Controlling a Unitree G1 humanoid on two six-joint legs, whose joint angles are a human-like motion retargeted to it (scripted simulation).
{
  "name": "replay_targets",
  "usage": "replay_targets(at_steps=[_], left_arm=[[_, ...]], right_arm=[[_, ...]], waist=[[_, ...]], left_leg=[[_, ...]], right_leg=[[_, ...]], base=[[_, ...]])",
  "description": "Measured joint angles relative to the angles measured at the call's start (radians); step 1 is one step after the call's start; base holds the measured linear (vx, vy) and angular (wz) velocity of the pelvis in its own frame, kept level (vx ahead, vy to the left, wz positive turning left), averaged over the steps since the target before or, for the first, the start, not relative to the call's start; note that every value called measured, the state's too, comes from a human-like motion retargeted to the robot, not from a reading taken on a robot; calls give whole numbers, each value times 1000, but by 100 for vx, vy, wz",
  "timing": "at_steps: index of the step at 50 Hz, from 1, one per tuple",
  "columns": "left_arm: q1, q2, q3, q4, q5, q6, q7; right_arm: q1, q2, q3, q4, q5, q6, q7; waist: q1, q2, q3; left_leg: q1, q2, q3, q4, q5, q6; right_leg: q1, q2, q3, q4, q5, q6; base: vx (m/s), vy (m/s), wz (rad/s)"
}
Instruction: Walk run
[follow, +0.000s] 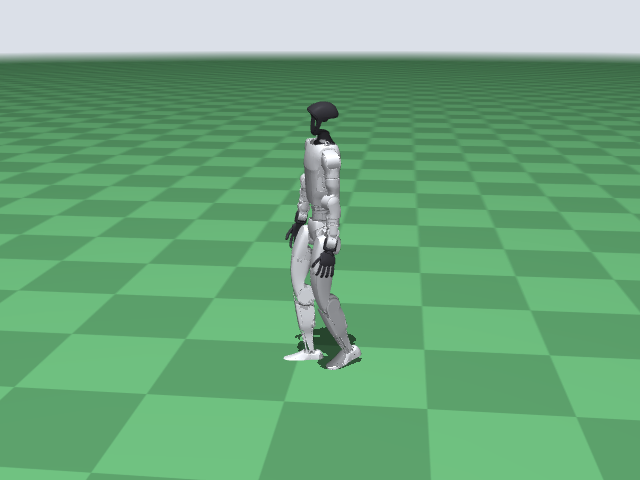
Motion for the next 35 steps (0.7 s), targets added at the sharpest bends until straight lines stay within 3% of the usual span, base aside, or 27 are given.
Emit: replay_targets(at_steps=[2, 5, 10, 13, 15, 17, 20, 23, 28, 32, 35], left_arm=[[14, 8, -5, 16, -19, 2, 27], [37, 3, 14, 2, 12, 20, 7], [25, 7, -29, -25, -3, 70, -60], [25, 17, -36, -43, 20, 89, -106], [32, 24, -8, -59, 28, 106, -148], [27, 31, 32, -77, 8, 125, -200], [9, 55, 45, -99, -38, 146, -265], [11, 75, 12, -127, -43, 144, -250], [36, 56, -19, -161, -11, 101, -191], [62, 31, -4, -163, 36, 107, -237], [76, 29, -15, -152, 101, 121, -273]], right_arm=[[7, 8, 15, -9, 9, -15, -20], [28, 26, 6, -19, 4, -27, -54], [22, 12, 49, -35, 22, -18, -3], [14, 8, 49, -46, -21, -4, 6], [6, 16, 63, -46, -45, -4, -4], [-11, 33, 92, -44, -39, -14, -26], [-29, 37, 121, -28, 14, -40, -25], [-4, 22, 106, -20, 17, -33, -13], [31, -12, 82, 0, -55, -22, -52], [30, -18, 75, 22, -57, -19, -71], [44, -14, 59, 43, -28, -33, -69]], waist=[[-4, -8, -9], [1, -17, -31], [46, 4, 8], [29, 4, 11], [-17, 20, -3], [-46, 37, 0], [-41, 53, 4], [15, 68, -21], [70, 96, -60], [72, 110, -69], [65, 104, -74]], left_leg=[[-44, -30, -121, 46, -6, -30], [-77, -85, -289, 21, -23, -6], [-47, -174, -597, -126, 74, -22], [-45, -125, -366, -164, 64, 78], [-36, -90, -247, -194, 45, 108], [-41, -53, -206, -217, 50, 88], [-30, -11, -50, -257, 48, 89], [3, 11, 96, -302, 40, 81], [69, 24, 294, -346, 19, 48], [108, 19, 426, -345, 5, 9], [124, 19, 463, -322, 21, -22]], right_leg=[[-5, 19, 94, -18, 29, 6], [-29, 32, 210, -31, 68, 39], [-42, 122, 407, -75, 134, 124], [-44, 144, 489, -110, 142, 224], [-65, 164, 497, -121, 130, 277], [-89, 180, 426, -113, 102, 209], [-106, 116, 53, -68, 0, 139], [-90, 66, -151, 34, -67, 68], [-32, 40, -161, 153, -120, 3], [61, 21, -221, 47, -97, 14], [72, 48, -171, -38, -42, -29]], base=[[3, -21, -254], [-2, -12, -264], [-22, -8, -306], [-18, -5, -284], [-30, -10, -287], [-52, -10, -322], [-43, -9, -304], [-14, -11, -260], [0, -6, -206], [-3, -15, -164], [4, -12, -78]])
